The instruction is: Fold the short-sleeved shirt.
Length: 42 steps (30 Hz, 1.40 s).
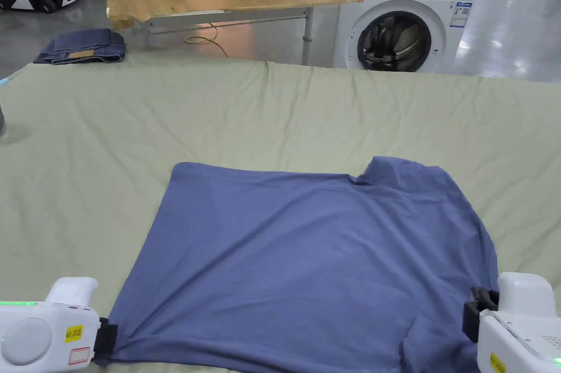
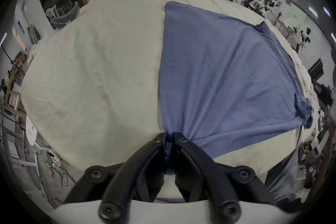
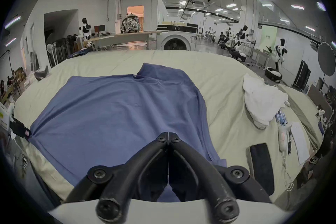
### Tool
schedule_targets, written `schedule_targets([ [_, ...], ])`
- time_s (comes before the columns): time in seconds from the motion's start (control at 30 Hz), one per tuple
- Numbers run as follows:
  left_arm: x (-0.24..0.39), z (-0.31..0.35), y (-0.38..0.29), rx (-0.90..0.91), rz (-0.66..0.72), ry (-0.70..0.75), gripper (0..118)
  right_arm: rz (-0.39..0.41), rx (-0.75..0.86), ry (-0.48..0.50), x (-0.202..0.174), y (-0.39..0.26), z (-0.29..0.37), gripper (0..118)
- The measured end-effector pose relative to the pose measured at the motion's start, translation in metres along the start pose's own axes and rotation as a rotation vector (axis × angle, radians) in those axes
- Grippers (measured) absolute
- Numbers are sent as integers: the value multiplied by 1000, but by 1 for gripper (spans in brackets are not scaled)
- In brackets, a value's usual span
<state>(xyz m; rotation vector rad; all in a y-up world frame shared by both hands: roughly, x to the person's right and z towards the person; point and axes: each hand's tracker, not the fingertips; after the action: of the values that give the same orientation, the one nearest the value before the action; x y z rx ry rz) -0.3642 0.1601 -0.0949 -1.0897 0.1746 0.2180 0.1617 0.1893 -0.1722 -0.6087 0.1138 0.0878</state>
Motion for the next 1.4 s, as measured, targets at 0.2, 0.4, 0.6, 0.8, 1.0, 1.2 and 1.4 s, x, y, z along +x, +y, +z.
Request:
schedule_targets([
  [0.2, -6, 9, 4, 30, 7, -6, 2, 39, -182, -41, 30, -7, 6, 59],
  [0.4, -3, 9, 2, 25, 9, -5, 2, 45, -372, -49, 49, -42, 1, 86],
  [0.6, 2, 4, -2, 8, -1, 1, 2, -4, -453, 5, 56, -69, -4, 77],
  [0.8, 1, 3, -3, 8, -1, -6, 2, -60, -431, 55, 50, -63, -3, 3],
  [1.0, 1, 20, 8, 72, -2, -27, 2, -42, -319, 58, 50, -28, 13, 3],
  [1.2, -3, 22, 51, 186, -10, -81, 2, -51, -211, 59, 49, 26, 2, 3],
  [1.4, 2, 8, 116, 258, -6, -95, 2, -80, -147, 41, 49, 74, -42, 3],
])
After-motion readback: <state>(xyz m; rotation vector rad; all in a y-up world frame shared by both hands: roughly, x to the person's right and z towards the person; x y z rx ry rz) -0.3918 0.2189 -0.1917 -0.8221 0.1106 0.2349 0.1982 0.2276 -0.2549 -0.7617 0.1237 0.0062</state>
